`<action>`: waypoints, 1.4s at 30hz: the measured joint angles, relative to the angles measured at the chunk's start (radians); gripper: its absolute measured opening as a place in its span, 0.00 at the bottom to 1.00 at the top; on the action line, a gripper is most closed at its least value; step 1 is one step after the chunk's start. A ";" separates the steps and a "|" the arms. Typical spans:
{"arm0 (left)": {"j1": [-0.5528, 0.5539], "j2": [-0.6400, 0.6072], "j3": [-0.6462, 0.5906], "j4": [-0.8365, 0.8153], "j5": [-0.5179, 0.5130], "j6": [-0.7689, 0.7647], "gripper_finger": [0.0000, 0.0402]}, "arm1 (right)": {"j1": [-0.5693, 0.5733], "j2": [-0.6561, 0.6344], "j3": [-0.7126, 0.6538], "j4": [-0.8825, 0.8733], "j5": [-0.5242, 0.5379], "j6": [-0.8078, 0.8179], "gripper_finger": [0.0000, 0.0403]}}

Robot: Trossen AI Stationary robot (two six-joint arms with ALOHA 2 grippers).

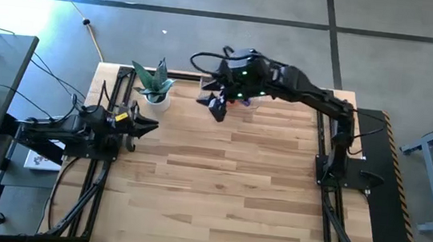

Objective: Nest measuring cups in basket
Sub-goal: Return to Home Position

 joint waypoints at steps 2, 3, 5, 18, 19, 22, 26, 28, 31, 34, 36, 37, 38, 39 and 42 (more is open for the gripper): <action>0.000 0.000 -0.023 0.017 0.001 0.002 0.12 | 0.000 -0.038 0.000 -0.020 0.041 -0.024 0.58; 0.000 -0.003 -0.035 0.011 0.000 -0.013 0.12 | 0.000 -0.060 0.000 -0.030 0.060 -0.039 0.58; 0.000 -0.002 -0.048 0.003 0.003 -0.032 0.12 | -0.007 -0.115 0.000 -0.053 0.071 -0.073 0.58; 0.000 0.002 -0.065 0.007 -0.021 -0.039 0.12 | 0.035 -0.586 -0.225 -0.197 0.241 -0.211 0.58; 0.000 0.002 -0.065 0.006 -0.023 -0.025 0.12 | 0.039 -0.634 -0.282 -0.191 0.265 -0.209 0.58; 0.000 0.002 -0.065 0.006 -0.023 0.073 0.12 | 0.049 -0.791 -0.484 -0.151 0.327 -0.188 0.58; 0.000 0.002 -0.065 0.007 -0.023 0.155 0.12 | 0.056 -1.011 -0.789 -0.036 0.326 -0.121 0.58; 0.000 0.002 -0.065 0.007 -0.023 0.161 0.12 | 0.063 -1.108 -0.938 0.036 0.323 -0.104 0.58; 0.000 0.002 -0.065 0.007 -0.023 0.143 0.12 | 0.068 -1.248 -1.152 0.143 0.325 -0.090 0.58; 0.000 0.002 -0.065 0.007 -0.023 0.127 0.12 | 0.068 -1.371 -1.348 0.243 0.329 -0.069 0.58; 0.000 0.002 -0.065 0.007 -0.023 0.127 0.12 | 0.068 -1.445 -1.472 0.295 0.329 -0.060 0.58; 0.000 0.002 -0.065 0.007 -0.023 0.127 0.12 | 0.068 -1.480 -1.533 0.324 0.329 -0.060 0.58; 0.000 0.002 -0.065 0.007 -0.023 0.127 0.12 | 0.068 -1.513 -1.595 0.353 0.331 -0.059 0.58; 0.000 0.002 -0.065 0.007 -0.023 0.127 0.12 | 0.068 -1.542 -1.649 0.380 0.335 -0.052 0.58; 0.000 0.002 -0.065 0.007 -0.023 0.127 0.12 | 0.065 -1.636 -1.805 0.458 0.351 -0.009 0.58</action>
